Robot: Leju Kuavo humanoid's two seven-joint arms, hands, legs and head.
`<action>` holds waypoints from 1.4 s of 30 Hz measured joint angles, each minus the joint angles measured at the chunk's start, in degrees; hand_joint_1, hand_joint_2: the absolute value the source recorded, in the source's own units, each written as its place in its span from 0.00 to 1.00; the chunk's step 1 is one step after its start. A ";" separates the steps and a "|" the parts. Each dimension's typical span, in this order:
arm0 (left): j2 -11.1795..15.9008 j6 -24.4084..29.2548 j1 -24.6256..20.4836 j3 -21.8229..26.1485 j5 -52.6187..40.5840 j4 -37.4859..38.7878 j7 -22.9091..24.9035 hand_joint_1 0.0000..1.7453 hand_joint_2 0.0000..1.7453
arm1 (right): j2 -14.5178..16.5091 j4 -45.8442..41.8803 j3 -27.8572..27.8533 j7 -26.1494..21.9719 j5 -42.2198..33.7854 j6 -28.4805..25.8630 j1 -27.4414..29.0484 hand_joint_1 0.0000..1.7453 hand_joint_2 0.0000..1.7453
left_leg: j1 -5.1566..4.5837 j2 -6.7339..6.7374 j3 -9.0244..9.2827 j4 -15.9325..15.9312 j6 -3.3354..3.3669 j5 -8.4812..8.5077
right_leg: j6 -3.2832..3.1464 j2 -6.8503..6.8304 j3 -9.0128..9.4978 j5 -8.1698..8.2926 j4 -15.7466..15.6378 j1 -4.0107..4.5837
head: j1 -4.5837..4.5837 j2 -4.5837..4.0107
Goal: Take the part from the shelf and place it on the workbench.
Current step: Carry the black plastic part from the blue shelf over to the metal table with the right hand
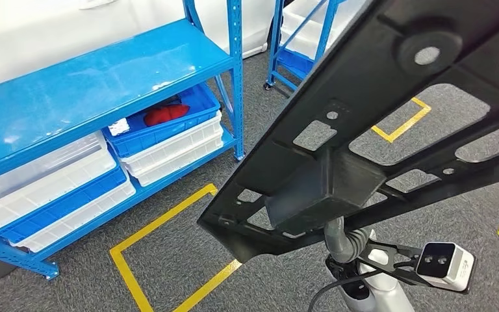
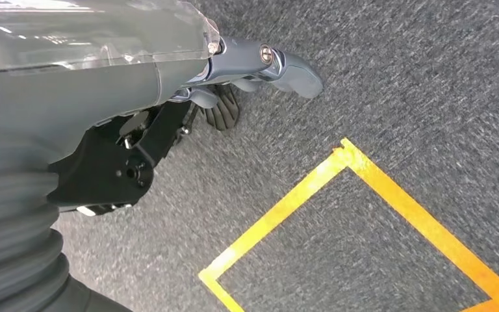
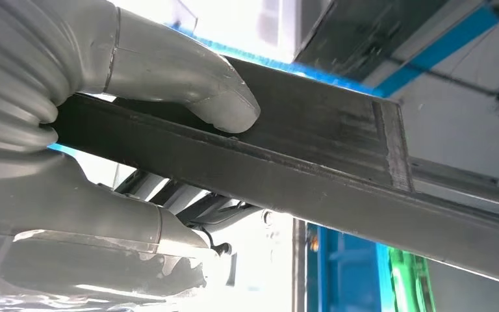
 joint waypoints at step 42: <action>4.08 1.10 1.76 0.35 0.01 -0.81 -0.97 0.00 1.00 | 4.28 -1.07 -3.97 -0.05 4.39 -3.58 6.87 1.00 1.00 | 0.72 -5.09 -4.75 11.37 -2.09 -4.36 | -2.11 7.18 0.11 0.87 -0.79 -0.18 | 0.00 0.00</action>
